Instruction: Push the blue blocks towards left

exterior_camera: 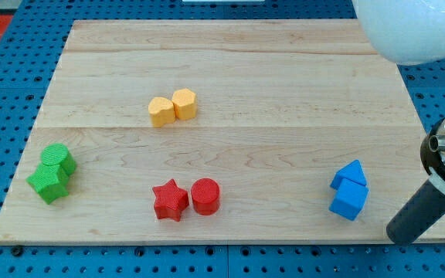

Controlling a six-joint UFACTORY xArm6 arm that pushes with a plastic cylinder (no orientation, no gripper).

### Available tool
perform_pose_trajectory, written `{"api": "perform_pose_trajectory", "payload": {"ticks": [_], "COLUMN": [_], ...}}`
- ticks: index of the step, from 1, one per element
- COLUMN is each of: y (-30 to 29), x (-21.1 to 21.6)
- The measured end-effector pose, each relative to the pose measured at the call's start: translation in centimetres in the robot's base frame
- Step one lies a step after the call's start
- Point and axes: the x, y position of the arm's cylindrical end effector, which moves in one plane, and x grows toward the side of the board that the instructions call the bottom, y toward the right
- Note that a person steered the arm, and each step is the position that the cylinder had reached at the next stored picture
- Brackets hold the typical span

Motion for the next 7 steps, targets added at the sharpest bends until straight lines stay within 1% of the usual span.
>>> {"api": "perform_pose_trajectory", "payload": {"ticks": [7], "y": [-0.84], "x": [-0.09]}}
